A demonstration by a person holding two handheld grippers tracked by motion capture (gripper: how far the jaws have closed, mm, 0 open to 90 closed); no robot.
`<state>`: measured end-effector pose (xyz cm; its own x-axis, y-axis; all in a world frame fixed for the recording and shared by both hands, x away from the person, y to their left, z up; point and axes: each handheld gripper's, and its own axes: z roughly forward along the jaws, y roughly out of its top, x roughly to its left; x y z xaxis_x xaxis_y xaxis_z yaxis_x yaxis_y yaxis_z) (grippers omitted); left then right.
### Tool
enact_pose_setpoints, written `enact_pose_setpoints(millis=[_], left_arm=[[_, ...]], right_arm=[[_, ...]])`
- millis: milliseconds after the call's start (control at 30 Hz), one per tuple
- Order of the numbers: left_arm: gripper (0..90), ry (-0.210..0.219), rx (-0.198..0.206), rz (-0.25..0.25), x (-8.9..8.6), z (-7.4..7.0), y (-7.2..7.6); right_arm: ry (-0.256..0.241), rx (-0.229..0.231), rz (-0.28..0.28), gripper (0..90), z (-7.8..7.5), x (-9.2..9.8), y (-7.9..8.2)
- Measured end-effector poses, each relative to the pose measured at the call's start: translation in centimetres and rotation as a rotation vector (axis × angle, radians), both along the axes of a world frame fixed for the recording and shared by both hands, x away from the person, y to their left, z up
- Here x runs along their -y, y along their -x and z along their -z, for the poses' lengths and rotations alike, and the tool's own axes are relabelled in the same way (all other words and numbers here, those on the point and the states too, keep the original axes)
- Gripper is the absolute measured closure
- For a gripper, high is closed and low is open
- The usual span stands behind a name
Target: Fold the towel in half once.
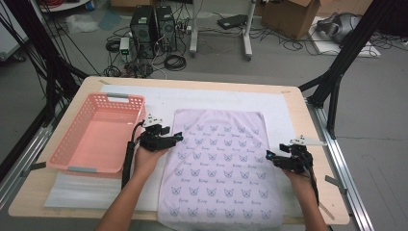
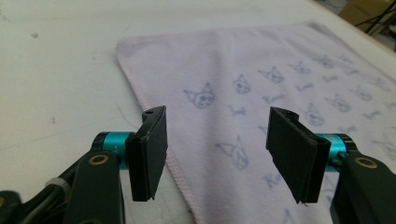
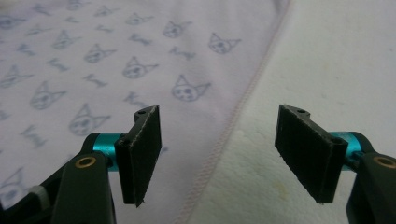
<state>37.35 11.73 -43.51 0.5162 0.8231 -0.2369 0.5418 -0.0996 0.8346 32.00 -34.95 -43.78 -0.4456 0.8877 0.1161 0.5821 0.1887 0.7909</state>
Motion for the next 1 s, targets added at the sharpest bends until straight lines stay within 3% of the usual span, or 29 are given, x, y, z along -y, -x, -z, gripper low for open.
enact_pose_setpoints(millis=[133,233,333,433,500,567,633,667,767,900,1000], left_arm=[[40.9,-0.037,-0.051,-0.002,0.2,1.1,-0.7],[41.1,-0.089,-0.062,0.003,0.6,1.6,-0.8],[47.9,-0.164,-0.033,-0.009,0.9,1.6,-0.6],[57.8,-0.200,-0.016,-0.022,1.0,1.6,-0.5],[61.9,-0.197,-0.017,-0.028,0.9,1.6,-0.6],[67.9,-0.175,-0.027,-0.034,0.7,1.6,-0.7],[77.5,-0.116,-0.055,-0.027,0.6,1.7,-0.8],[83.5,-0.119,-0.056,-0.032,0.7,1.6,-0.9],[84.4,-0.105,-0.052,-0.051,0.7,1.6,-0.9],[84.9,-0.067,-0.025,-0.073,0.4,1.0,-0.8],[84.9,-0.044,-0.015,-0.069,0.1,0.5,-0.5]], right_arm=[[0.023,-0.056,0.024,38.2,0.2,-0.2,-1.5],[0.057,-0.092,0.026,43.1,0.2,-0.9,-2.8],[0.104,-0.121,0.024,46.3,0.3,-1.8,-3.8],[0.141,-0.124,0.028,53.5,0.2,-2.4,-4.2],[0.144,-0.126,0.037,58.6,0.1,-2.4,-4.4],[0.149,-0.130,0.043,71.0,0.0,-2.4,-4.6],[0.130,-0.137,0.027,85.7,0.0,-2.4,-4.8],[0.150,-0.129,0.023,86.6,0.0,-2.7,-4.8],[0.168,-0.114,0.029,87.8,0.0,-2.8,-5.0],[0.111,-0.106,0.061,88.1,-0.1,-1.9,-5.1],[0.109,-0.092,0.048,88.0,-0.5,-1.9,-4.7]])
